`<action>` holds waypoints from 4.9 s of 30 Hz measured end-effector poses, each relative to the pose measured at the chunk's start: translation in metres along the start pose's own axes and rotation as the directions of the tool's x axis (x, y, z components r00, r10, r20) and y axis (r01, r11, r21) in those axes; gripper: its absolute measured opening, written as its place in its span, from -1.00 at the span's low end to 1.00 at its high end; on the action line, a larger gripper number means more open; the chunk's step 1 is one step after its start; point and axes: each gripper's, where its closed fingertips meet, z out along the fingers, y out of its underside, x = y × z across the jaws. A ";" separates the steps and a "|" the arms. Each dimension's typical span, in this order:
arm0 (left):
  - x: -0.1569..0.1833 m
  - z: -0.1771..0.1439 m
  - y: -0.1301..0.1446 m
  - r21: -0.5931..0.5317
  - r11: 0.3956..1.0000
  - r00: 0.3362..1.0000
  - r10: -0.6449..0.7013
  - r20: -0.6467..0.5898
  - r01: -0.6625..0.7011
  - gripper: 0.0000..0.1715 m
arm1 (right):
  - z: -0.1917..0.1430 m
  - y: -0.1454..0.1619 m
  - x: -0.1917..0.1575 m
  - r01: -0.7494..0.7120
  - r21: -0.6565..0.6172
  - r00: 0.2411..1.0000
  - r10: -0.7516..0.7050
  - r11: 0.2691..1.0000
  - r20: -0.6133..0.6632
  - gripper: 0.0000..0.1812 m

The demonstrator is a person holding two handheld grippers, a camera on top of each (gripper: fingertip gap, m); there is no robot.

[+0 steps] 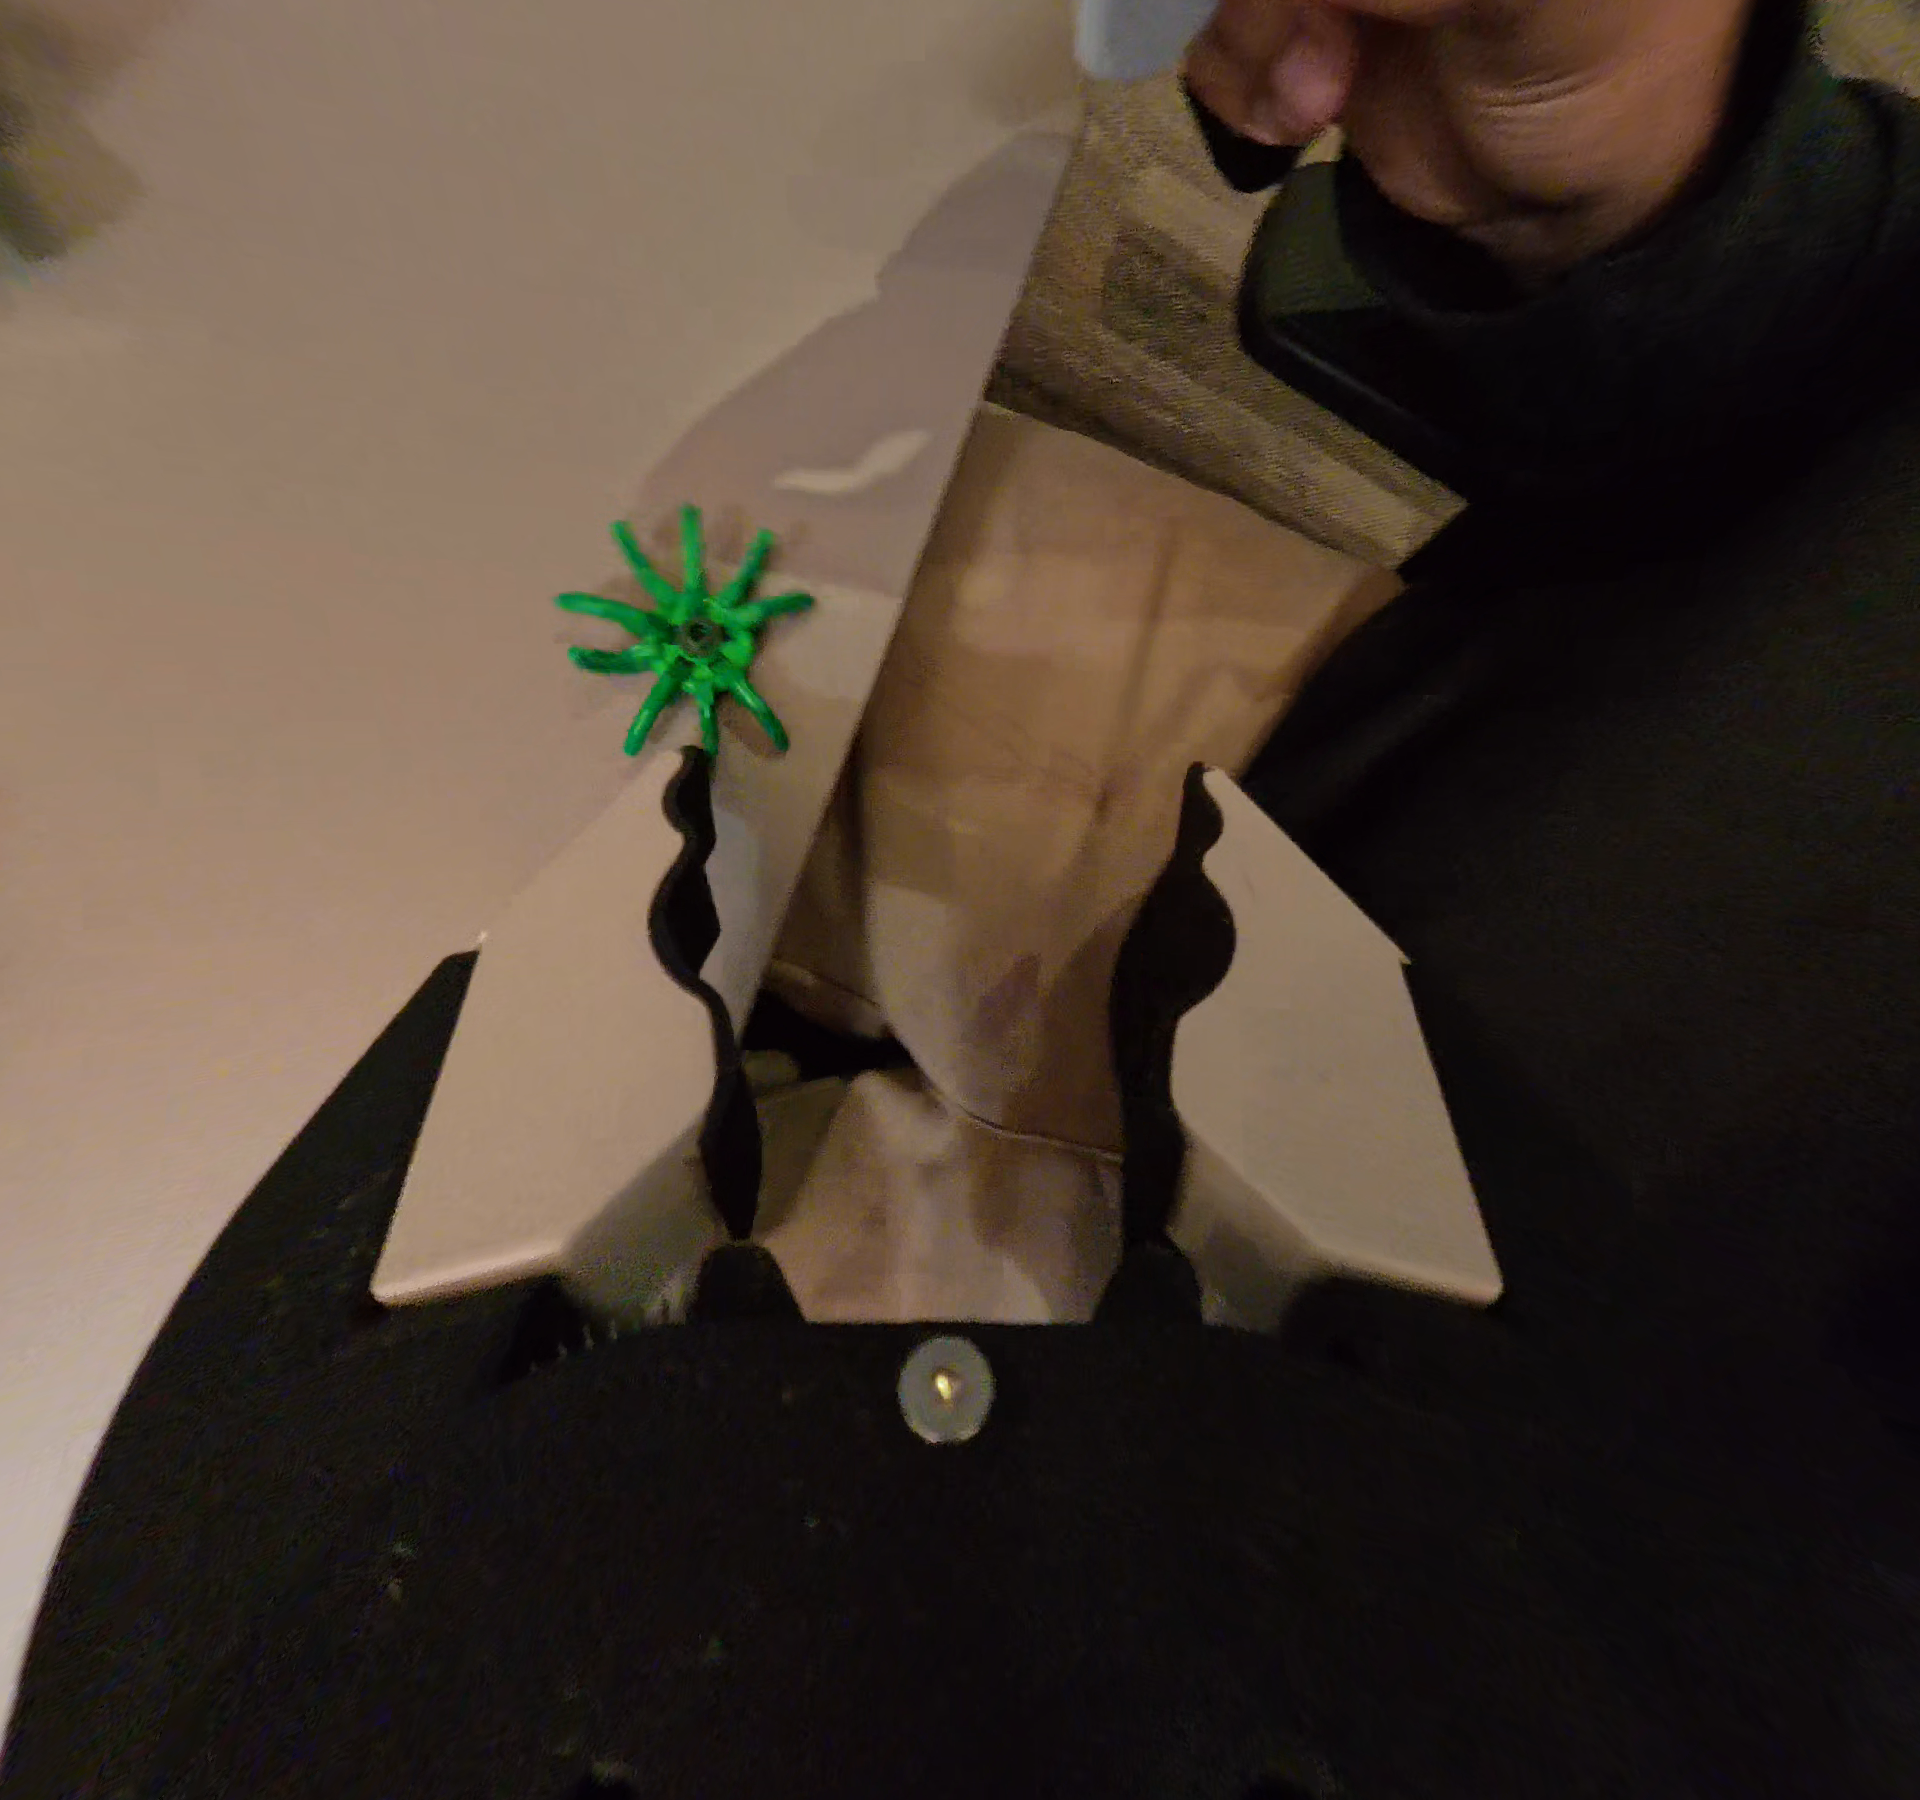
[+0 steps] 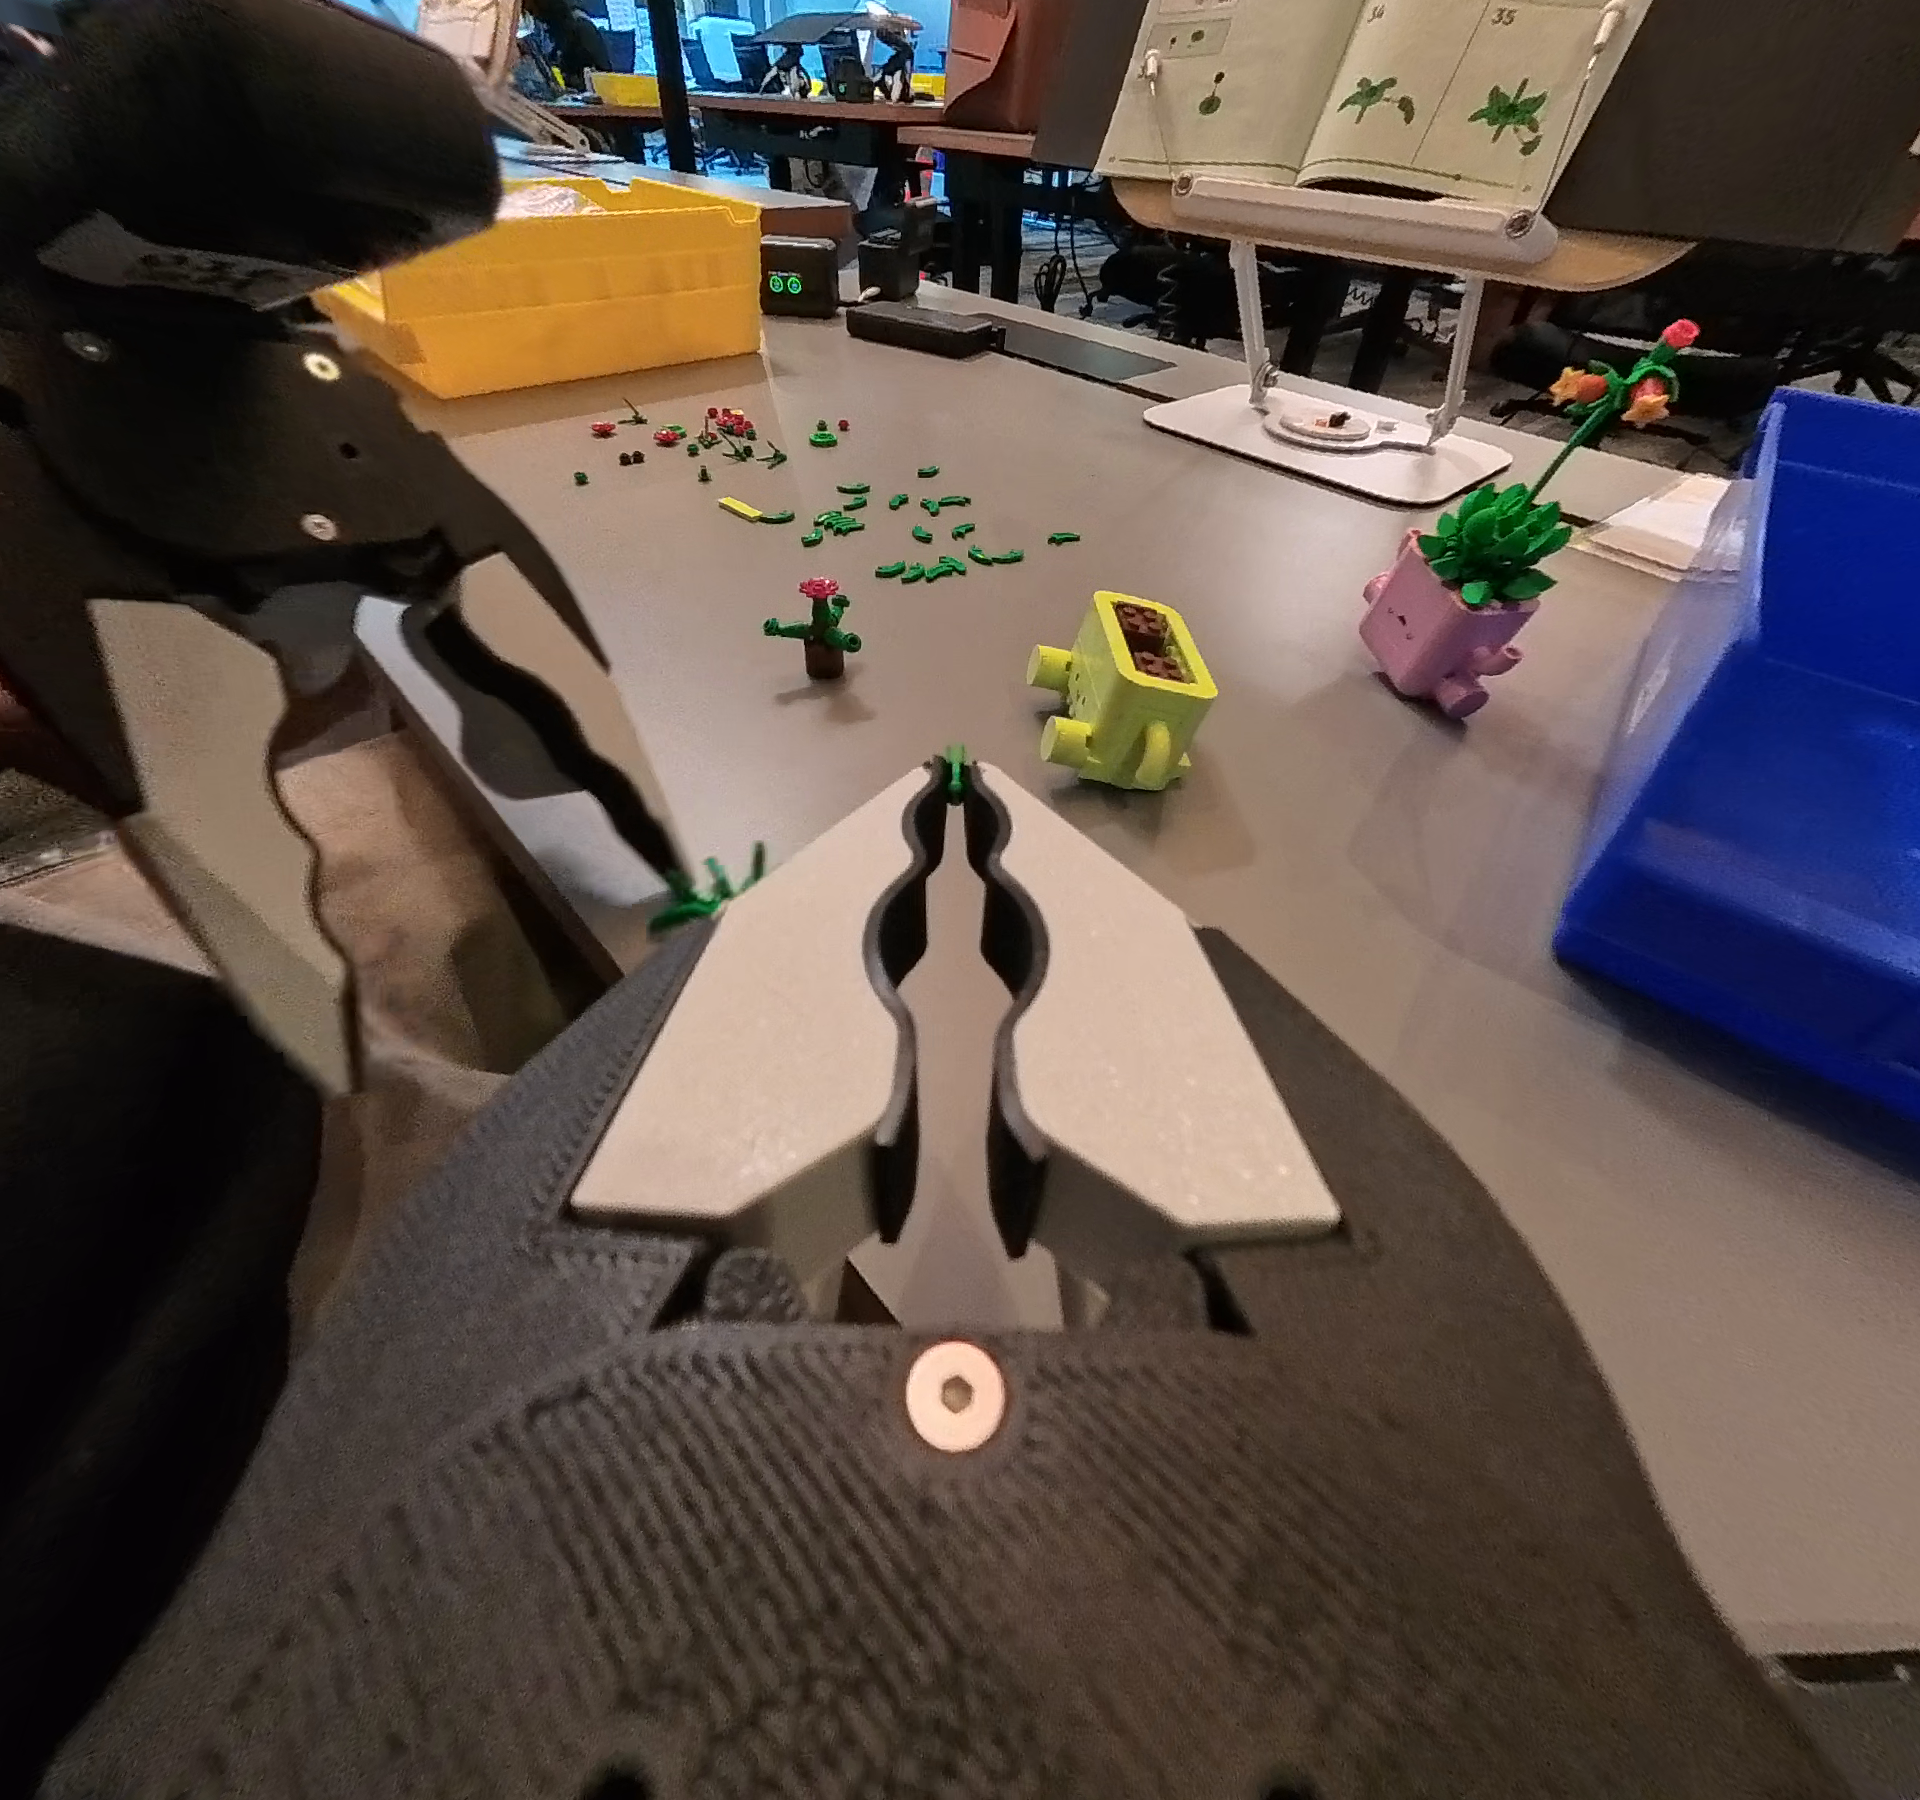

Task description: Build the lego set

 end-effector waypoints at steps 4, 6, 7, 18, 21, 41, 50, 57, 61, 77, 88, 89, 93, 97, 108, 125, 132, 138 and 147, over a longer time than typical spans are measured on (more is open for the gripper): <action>0.010 -0.002 0.003 0.014 1.000 1.000 0.014 -0.015 -0.014 -0.10 | 0.000 0.001 0.002 -0.006 -0.001 1.000 0.006 1.000 -0.004 -0.98; -0.001 -0.007 -0.002 0.049 0.997 0.995 0.059 0.078 -0.063 -0.22 | 0.000 0.001 0.002 -0.007 0.003 1.000 0.007 1.000 -0.007 -0.98; -0.007 -0.010 -0.006 0.070 0.992 0.987 0.092 0.132 -0.102 -0.26 | 0.000 0.001 0.002 -0.006 0.003 1.000 0.006 1.000 -0.008 -0.98; -0.031 0.016 -0.013 -0.103 0.839 0.763 0.531 0.370 -0.534 -0.10 | 0.005 0.008 -0.001 -0.007 -0.013 1.000 0.007 1.000 0.004 -0.98; -0.034 0.014 -0.021 -0.115 0.769 0.663 0.608 0.437 -0.629 -0.20 | 0.006 0.010 0.000 -0.011 -0.015 1.000 0.011 1.000 0.005 -0.98; -0.035 0.017 -0.010 -0.200 0.650 0.547 0.738 0.396 -0.733 -0.53 | 0.019 0.057 -0.010 -0.113 -0.265 0.988 0.137 0.958 0.072 -0.98; -0.030 0.015 -0.009 -0.204 0.623 0.511 0.754 0.413 -0.755 -0.62 | 0.019 0.055 -0.010 -0.112 -0.257 0.988 0.134 0.960 0.070 -0.98; -0.021 0.010 -0.013 -0.152 0.615 0.521 0.754 0.399 -0.774 -0.51 | 0.018 0.054 -0.009 -0.110 -0.248 0.989 0.131 0.963 0.069 -0.98; -0.027 0.015 -0.007 -0.170 0.604 0.520 0.772 0.365 -0.778 -0.47 | 0.019 0.054 -0.010 -0.108 -0.247 0.989 0.129 0.963 0.072 -0.98; -0.020 0.011 -0.014 -0.151 0.546 0.436 0.782 0.446 -0.824 -0.82 | 0.018 0.052 -0.009 -0.112 -0.237 0.989 0.132 0.965 0.069 -0.98; -0.016 -0.010 -0.043 0.164 0.737 0.714 0.534 0.453 -0.656 -0.86 | 0.019 0.054 -0.012 -0.100 -0.251 0.989 0.123 0.963 0.077 -0.98; -0.019 -0.012 -0.045 0.205 0.764 0.755 0.487 0.440 -0.612 -0.86 | 0.019 0.057 -0.012 -0.097 -0.264 0.990 0.121 0.960 0.077 -0.98; -0.027 -0.022 -0.050 0.316 0.817 0.853 0.355 0.383 -0.482 -0.86 | 0.023 0.067 -0.014 -0.088 -0.313 0.991 0.114 0.946 0.066 -0.98; -0.029 -0.029 -0.054 0.384 0.828 0.898 0.289 0.332 -0.409 -0.86 | 0.024 0.067 -0.015 -0.088 -0.316 0.992 0.111 0.945 0.057 -0.98; -0.036 -0.049 -0.061 0.547 0.837 0.995 0.034 -0.092 0.022 -0.86 | 0.016 0.023 -0.025 0.143 -0.081 0.983 -0.132 0.986 0.129 -0.53; 0.013 -0.059 -0.065 0.479 0.833 0.799 0.079 -0.596 0.275 -0.87 | 0.002 -0.012 -0.076 -0.258 0.092 0.825 0.170 0.962 0.539 -0.87; 0.011 -0.056 -0.076 0.619 0.765 0.893 0.137 -0.428 0.178 -0.51 | -0.002 -0.021 -0.070 -0.365 0.110 0.787 0.243 0.925 0.567 -0.89; 0.011 -0.053 -0.082 0.683 0.728 0.949 0.167 -0.268 0.064 -0.67 | -0.005 -0.029 -0.068 -0.421 0.140 0.762 0.266 0.896 0.591 -0.90; 0.019 -0.059 -0.083 0.722 0.690 0.938 0.214 -0.272 0.052 -0.90 | -0.009 -0.032 -0.071 -0.421 0.155 0.751 0.248 0.894 0.612 -0.90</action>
